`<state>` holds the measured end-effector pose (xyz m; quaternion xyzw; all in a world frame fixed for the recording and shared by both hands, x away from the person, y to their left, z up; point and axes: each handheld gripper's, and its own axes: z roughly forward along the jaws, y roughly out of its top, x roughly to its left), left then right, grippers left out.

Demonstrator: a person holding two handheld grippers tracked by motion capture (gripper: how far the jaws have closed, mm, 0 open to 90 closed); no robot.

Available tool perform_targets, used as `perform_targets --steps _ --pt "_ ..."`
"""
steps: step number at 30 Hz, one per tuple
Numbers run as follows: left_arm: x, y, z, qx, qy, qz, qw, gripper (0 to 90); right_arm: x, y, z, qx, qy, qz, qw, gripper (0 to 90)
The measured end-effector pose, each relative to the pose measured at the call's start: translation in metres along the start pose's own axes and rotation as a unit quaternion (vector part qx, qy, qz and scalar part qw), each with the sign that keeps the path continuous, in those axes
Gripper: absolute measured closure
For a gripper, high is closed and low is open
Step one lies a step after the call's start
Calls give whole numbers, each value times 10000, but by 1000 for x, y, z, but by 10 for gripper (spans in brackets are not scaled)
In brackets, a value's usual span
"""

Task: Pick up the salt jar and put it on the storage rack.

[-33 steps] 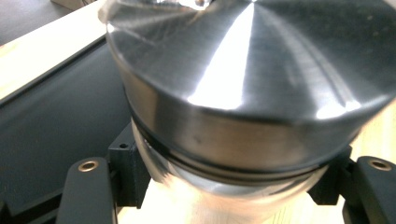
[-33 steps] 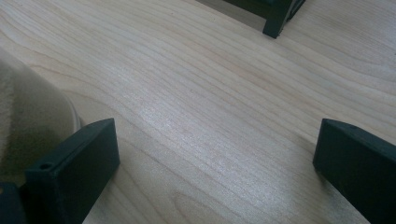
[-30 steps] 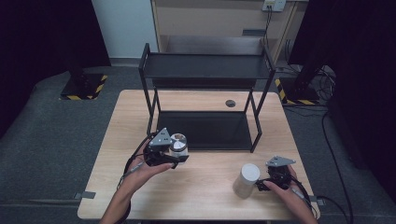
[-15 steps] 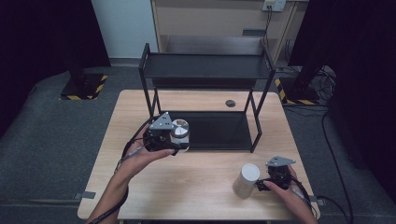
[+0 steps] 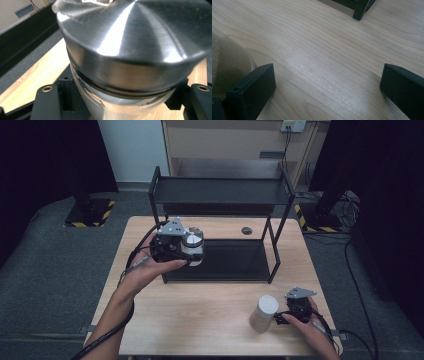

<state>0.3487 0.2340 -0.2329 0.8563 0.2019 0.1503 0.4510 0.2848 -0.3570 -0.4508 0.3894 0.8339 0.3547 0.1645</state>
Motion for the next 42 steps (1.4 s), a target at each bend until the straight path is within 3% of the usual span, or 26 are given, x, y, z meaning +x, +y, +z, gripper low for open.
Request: perform_targets --steps 16,28,42 --pt "18 55 -19 -73 73 73 9999 298 0 0 0 -5 0 -8 10000 12" --pt "31 90 -18 -73 85 147 9998 298 0 0 0 -4 2 -9 10000 12" --pt "43 118 -20 -65 212 173 9996 298 0 0 0 -3 2 -11 10000 12"
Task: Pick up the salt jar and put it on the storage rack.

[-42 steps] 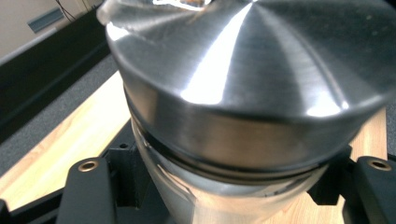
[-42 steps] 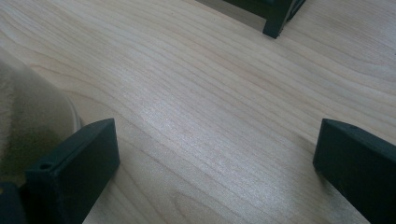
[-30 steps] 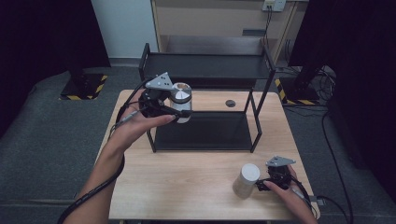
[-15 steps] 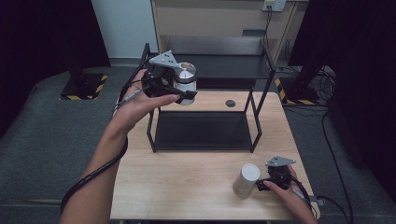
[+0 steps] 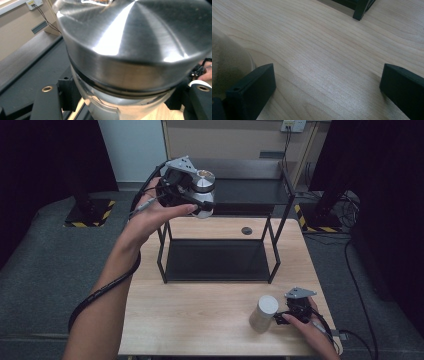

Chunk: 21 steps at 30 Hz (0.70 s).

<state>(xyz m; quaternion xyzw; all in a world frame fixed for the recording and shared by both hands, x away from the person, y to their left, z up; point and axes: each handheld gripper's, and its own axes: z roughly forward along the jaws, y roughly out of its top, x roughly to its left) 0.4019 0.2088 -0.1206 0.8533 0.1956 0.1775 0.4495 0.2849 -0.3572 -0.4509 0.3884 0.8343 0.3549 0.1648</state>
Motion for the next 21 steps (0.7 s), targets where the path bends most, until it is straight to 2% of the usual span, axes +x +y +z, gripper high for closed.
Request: perform_targets --steps 6,21 --pt "8 4 3 -14 50 -51 10000 298 0 0 0 -1 2 4 10000 13" --pt "37 13 25 -15 261 -219 9994 298 0 0 0 -1 1 5 10000 12"
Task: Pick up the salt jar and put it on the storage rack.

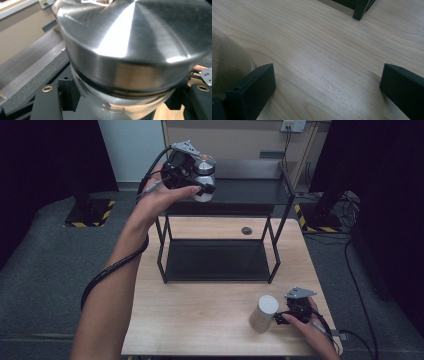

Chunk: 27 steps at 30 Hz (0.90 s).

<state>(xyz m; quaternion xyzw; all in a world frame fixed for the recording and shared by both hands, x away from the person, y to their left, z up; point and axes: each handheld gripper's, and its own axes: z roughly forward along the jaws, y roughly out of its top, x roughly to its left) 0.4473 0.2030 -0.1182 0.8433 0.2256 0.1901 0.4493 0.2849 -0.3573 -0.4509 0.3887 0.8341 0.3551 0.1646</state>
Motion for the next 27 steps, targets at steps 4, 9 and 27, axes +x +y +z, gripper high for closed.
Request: perform_targets --steps 4,9,27 --pt "8 2 7 -1 -12 7 10000 298 0 0 0 0 -1 -1 10000 12" --pt "14 3 15 16 -9 -34 10000 298 0 0 0 -2 3 5 10000 14" --pt "25 -5 35 141 126 -248 9995 298 0 0 0 -2 2 1 10000 14"
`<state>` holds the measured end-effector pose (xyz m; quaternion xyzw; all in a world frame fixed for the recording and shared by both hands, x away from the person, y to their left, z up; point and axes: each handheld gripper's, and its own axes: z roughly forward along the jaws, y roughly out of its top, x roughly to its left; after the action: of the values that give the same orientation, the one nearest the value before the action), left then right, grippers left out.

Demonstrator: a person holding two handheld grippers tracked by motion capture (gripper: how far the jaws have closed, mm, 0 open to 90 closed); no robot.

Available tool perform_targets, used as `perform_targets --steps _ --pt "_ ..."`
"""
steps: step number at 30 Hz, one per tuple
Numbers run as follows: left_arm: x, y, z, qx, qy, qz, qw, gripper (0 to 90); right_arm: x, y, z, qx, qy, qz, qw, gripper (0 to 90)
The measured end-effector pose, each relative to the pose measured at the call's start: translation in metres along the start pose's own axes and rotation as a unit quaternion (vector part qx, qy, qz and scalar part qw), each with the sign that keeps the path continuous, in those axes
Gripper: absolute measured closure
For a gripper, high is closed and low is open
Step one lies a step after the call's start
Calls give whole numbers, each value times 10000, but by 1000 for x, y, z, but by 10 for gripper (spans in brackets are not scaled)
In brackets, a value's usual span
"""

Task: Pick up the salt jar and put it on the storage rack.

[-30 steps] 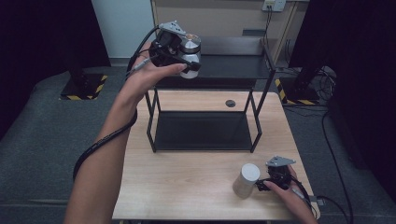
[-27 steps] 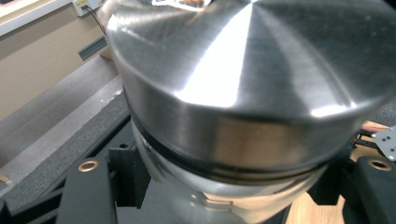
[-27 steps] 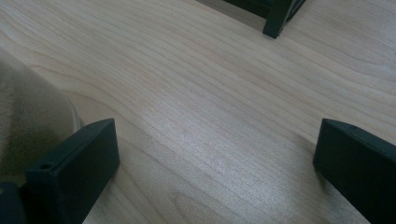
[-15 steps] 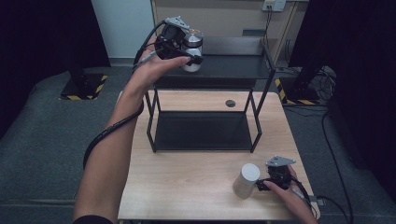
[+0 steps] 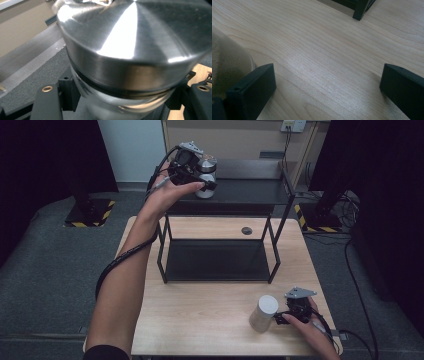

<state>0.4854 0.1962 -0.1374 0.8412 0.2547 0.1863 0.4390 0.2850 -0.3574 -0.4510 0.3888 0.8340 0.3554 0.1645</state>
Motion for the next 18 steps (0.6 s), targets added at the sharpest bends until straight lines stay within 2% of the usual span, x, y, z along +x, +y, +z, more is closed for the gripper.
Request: perform_targets --steps 18 --pt "6 -7 0 -80 -75 -158 9998 298 0 0 0 1 0 1 10000 13"
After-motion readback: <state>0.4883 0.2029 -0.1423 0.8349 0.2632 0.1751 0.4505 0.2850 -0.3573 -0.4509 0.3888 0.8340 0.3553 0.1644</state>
